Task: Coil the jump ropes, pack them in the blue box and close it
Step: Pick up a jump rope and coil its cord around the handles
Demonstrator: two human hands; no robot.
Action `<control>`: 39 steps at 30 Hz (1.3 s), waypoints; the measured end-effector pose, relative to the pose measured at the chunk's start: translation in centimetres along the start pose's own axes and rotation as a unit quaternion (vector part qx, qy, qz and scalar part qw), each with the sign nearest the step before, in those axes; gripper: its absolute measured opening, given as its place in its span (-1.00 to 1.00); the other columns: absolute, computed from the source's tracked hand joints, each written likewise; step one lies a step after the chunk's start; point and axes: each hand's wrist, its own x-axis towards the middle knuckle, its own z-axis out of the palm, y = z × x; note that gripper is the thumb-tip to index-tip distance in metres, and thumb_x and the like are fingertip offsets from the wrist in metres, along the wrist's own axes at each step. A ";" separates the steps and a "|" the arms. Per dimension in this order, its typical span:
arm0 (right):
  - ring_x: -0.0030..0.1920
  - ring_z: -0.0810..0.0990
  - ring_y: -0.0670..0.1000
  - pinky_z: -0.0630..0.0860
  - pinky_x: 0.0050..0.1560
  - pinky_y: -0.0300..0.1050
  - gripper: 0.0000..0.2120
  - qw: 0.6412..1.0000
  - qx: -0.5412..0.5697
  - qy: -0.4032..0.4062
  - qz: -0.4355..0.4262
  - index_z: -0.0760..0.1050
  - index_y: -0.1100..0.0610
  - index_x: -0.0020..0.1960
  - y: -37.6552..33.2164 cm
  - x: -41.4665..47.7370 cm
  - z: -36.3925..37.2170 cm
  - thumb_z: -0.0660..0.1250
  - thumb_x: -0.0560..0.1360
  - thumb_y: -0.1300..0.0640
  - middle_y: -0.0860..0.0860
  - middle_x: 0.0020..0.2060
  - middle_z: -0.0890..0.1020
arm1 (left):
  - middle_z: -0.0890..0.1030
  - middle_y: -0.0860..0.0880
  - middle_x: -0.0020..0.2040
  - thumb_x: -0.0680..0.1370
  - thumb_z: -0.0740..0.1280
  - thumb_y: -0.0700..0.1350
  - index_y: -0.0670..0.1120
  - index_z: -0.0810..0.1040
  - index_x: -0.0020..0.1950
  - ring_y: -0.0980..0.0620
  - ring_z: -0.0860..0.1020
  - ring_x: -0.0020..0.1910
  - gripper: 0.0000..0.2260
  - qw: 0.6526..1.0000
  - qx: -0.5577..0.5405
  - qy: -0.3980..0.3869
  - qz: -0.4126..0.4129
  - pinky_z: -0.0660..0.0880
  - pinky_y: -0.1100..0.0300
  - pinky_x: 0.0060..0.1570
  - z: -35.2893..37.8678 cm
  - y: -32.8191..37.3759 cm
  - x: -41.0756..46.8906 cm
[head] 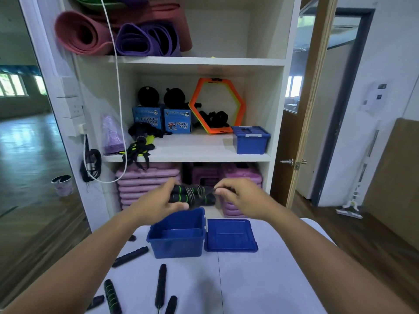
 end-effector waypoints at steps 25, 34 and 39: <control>-0.44 0.33 -0.06 0.31 -0.39 -0.17 -0.77 0.905 0.403 0.035 0.131 0.56 0.05 0.20 1.2 -0.2 6.2 0.16 0.68 0.15 -0.02 -0.32 0.51 | 0.34 -0.06 -0.31 0.46 0.04 0.54 -0.19 0.36 -0.13 0.03 0.36 -0.37 -0.26 0.914 -0.311 0.251 0.069 0.42 -0.03 -0.37 1.6 5.9 -1.1; -0.38 0.44 -0.07 0.44 -0.36 -0.20 -0.83 0.960 0.238 -0.055 0.140 0.52 0.07 0.15 0.6 -1.2 6.1 0.21 0.65 0.05 -0.03 -0.30 0.49 | 0.48 -0.02 -0.35 0.67 -0.01 0.21 -0.02 0.32 -0.22 -0.02 0.45 -0.32 -0.59 0.947 -0.086 0.304 -0.049 0.29 0.04 -0.34 1.8 4.2 1.1; -0.42 0.52 -0.06 0.54 -0.26 -0.06 -0.82 0.983 0.090 -0.110 0.117 0.51 0.13 0.13 0.3 -0.8 4.0 0.22 0.64 0.05 0.00 -0.28 0.53 | 0.48 0.03 -0.38 0.69 -0.01 0.15 0.00 0.32 -0.07 -0.10 0.45 -0.31 -0.71 0.966 0.033 0.249 -0.061 0.19 0.06 -0.38 2.2 2.5 1.5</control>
